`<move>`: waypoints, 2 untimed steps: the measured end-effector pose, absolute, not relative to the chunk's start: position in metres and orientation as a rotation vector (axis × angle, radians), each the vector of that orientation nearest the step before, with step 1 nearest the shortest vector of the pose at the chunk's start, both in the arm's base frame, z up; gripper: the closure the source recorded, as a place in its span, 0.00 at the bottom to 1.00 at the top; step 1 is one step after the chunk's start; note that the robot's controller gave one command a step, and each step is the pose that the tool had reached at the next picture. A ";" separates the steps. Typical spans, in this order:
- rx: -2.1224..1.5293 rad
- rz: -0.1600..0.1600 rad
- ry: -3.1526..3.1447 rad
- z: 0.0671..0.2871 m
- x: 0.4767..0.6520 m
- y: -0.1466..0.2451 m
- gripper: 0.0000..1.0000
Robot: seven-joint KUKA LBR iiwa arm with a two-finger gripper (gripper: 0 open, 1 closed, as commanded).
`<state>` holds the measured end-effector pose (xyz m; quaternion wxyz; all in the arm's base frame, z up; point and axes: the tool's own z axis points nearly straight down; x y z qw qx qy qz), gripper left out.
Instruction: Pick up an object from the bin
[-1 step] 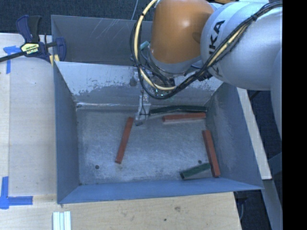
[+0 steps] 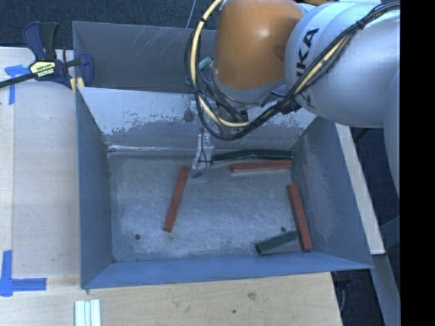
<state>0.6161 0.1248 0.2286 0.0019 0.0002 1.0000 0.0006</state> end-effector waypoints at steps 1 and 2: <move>-0.174 0.001 3.131 0.183 0.609 0.132 0.00; -0.676 0.001 3.062 0.154 0.586 0.144 0.00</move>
Offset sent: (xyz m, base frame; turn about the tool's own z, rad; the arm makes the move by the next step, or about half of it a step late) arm -0.0288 0.0207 -0.0686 -0.4341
